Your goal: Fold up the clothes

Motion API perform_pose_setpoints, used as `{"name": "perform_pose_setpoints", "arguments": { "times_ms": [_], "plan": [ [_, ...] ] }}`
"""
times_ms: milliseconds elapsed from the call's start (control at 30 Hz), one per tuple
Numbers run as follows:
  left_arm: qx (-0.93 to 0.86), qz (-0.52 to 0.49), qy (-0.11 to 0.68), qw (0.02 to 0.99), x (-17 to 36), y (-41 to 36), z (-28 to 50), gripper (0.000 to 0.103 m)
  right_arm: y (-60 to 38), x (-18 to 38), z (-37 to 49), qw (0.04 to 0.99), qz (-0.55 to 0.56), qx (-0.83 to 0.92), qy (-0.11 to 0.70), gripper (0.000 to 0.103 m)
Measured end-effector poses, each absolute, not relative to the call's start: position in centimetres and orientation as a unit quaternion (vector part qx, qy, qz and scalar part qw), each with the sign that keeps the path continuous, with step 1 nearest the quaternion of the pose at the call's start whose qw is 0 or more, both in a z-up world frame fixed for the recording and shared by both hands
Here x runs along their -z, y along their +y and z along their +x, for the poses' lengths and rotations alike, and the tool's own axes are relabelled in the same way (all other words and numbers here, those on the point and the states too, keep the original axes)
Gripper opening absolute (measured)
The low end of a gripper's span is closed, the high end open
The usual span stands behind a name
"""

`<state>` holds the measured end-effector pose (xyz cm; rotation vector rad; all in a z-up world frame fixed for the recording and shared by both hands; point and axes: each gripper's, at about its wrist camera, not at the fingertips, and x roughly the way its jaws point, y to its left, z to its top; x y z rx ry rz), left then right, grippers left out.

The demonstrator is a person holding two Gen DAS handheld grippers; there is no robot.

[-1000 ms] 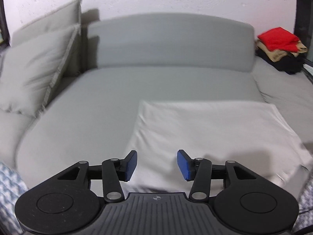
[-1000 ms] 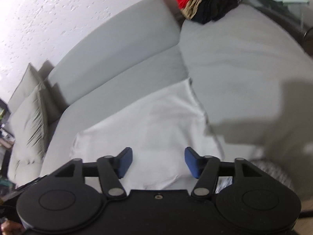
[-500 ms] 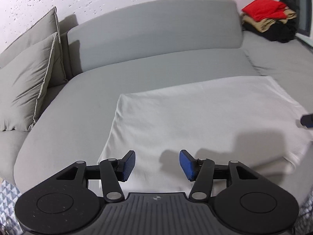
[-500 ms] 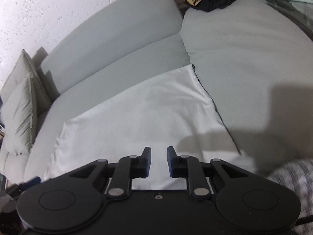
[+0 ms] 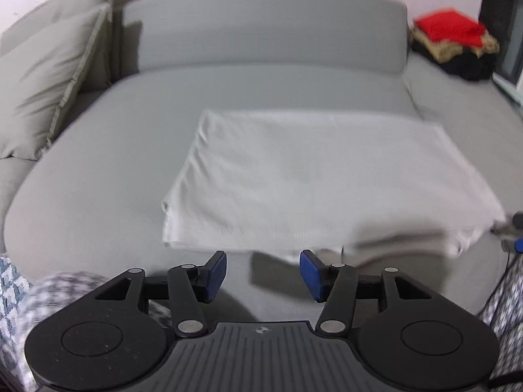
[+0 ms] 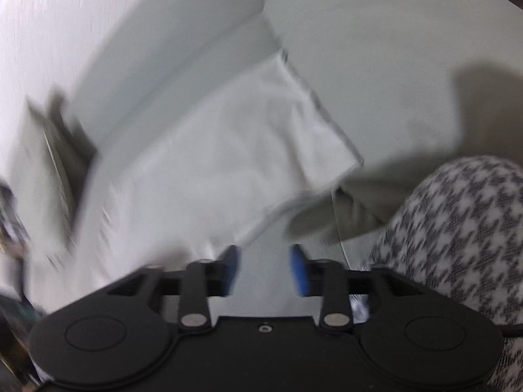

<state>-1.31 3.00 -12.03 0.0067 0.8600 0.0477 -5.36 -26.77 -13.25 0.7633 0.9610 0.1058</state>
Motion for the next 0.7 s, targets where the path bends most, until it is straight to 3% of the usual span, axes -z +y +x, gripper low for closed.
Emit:
{"name": "perform_pose_setpoints", "arguments": {
  "times_ms": [100,200,433,700],
  "plan": [
    [-0.021,0.002,0.398,0.917,11.1,2.3,-1.4,0.057,-28.4,14.3,-5.4,0.782,0.452,-0.055,0.426,0.058],
    [-0.013,0.012,0.394,0.919,11.1,1.6,-1.0,0.057,-28.5,16.4,-5.1,0.732,0.525,-0.059,0.43,0.052],
    [-0.011,0.018,0.403,0.915,11.9,1.2,-0.8,0.057,-27.5,18.7,-4.1,0.711,0.546,-0.016,0.442,0.044],
    [-0.018,0.011,0.411,0.912,12.6,1.5,-0.7,0.057,-28.1,20.9,-3.5,0.691,0.606,0.016,0.394,0.037]
  ]
}}
